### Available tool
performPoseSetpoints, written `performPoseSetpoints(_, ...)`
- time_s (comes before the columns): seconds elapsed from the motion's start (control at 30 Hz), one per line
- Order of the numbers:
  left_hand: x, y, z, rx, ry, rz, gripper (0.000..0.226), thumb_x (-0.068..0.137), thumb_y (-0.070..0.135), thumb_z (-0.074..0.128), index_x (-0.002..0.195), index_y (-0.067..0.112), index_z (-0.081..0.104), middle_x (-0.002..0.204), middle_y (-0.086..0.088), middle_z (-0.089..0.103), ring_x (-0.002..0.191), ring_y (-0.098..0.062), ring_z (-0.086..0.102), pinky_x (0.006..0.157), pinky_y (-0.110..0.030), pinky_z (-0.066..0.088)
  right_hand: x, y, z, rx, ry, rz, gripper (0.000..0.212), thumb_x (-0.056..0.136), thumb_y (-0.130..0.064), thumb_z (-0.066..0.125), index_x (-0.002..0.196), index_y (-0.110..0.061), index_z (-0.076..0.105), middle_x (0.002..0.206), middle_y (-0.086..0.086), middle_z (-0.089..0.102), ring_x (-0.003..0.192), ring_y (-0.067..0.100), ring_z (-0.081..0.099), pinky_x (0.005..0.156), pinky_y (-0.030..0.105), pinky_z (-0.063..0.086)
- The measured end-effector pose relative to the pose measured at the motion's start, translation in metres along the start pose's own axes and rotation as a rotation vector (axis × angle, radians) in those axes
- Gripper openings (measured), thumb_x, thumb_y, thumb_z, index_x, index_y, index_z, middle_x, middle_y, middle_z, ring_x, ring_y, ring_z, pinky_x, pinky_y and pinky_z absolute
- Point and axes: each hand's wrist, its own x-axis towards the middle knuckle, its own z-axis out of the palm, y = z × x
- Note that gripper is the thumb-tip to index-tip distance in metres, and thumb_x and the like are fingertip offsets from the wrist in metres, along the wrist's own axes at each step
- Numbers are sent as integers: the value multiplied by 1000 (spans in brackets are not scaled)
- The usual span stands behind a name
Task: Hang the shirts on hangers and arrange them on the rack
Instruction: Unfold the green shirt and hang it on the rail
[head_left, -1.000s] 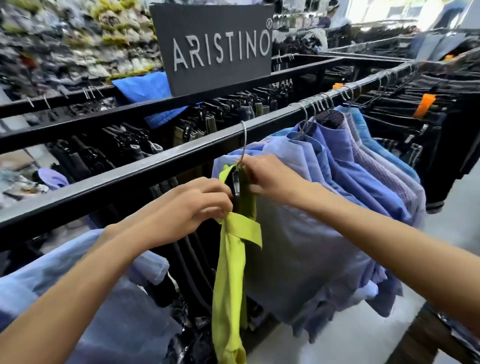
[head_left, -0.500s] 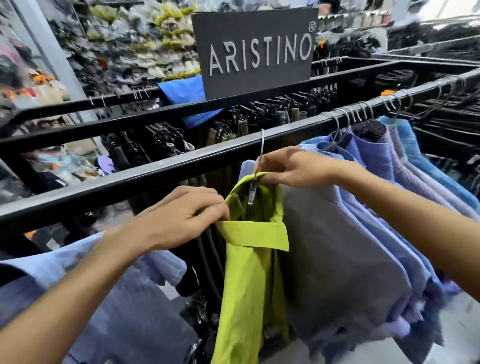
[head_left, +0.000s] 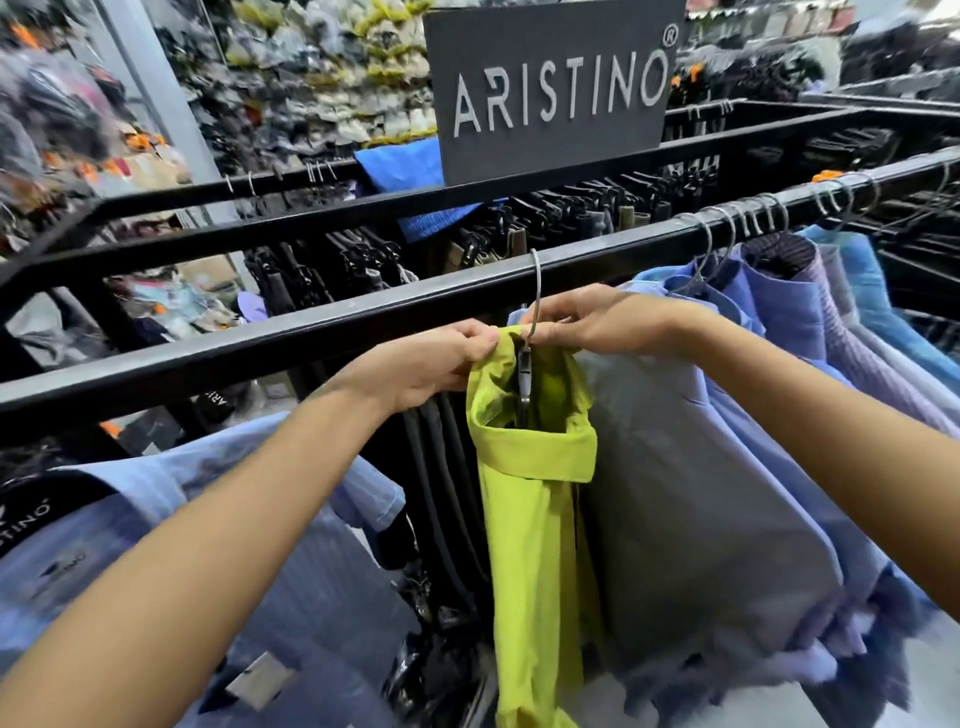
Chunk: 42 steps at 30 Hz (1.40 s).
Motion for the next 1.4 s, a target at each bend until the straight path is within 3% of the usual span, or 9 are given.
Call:
performPoseSetpoints(0.13,10,-20,-6,-306,-37,-91,21,101,7,53,95,10,72,91,-3,65,84,-14,54,72,-24,51,5,7,6,-107,46,-6,22,103,-32,57,124,-35,63,108,14,69,91,20,63,89,41,55)
performPoseSetpoints(0.27,10,-25,-7,-370,15,-108,29,100,-1,55,128,4,58,96,-4,66,81,-11,64,67,-22,61,4,15,16,-292,118,-22,19,98,-17,62,102,-35,55,99,1,70,91,20,68,90,38,55)
performPoseSetpoints(0.43,-6,-9,2,195,130,9,20,88,30,73,101,17,65,92,5,70,88,-9,68,74,-27,58,-5,18,24,-341,117,-110,33,87,-16,77,91,-36,51,92,-5,63,86,13,65,77,26,55)
performPoseSetpoints(0.67,-5,11,19,671,209,50,46,57,44,74,93,25,53,89,1,74,76,-19,71,79,-42,62,11,34,45,-610,332,-274,26,78,-26,68,93,-23,47,90,-6,54,82,21,58,71,47,52)
performPoseSetpoints(0.9,3,11,20,1078,360,158,21,89,34,69,92,24,51,94,4,62,89,-17,62,69,-30,42,10,35,53,-660,352,-182,37,71,-22,74,97,-18,47,95,-1,54,84,21,55,68,38,50)
performPoseSetpoints(1.0,6,10,17,1050,319,187,23,92,22,62,115,22,56,106,0,65,103,-23,63,81,-31,45,11,40,59,-604,336,-213,28,76,-18,62,98,-16,45,95,7,59,81,27,57,71,48,53)
performPoseSetpoints(1.07,6,10,9,971,307,168,16,91,17,62,105,20,56,95,-2,62,94,-24,62,82,-34,49,4,41,53,-594,377,-210,27,79,-9,62,94,-20,43,88,9,60,75,26,54,68,49,51)
performPoseSetpoints(1.2,-1,10,-5,591,251,209,27,89,0,64,81,21,49,66,-2,51,49,-3,54,50,-14,48,-9,34,46,-565,374,-267,24,82,4,62,94,-13,49,86,9,59,74,24,53,66,40,46)
performPoseSetpoints(1.4,-2,7,-5,391,183,199,19,91,2,69,88,11,53,64,-1,50,48,2,56,48,-11,47,-3,31,46,-330,313,-101,20,95,-14,59,113,-14,51,77,0,60,71,14,55,69,32,45)
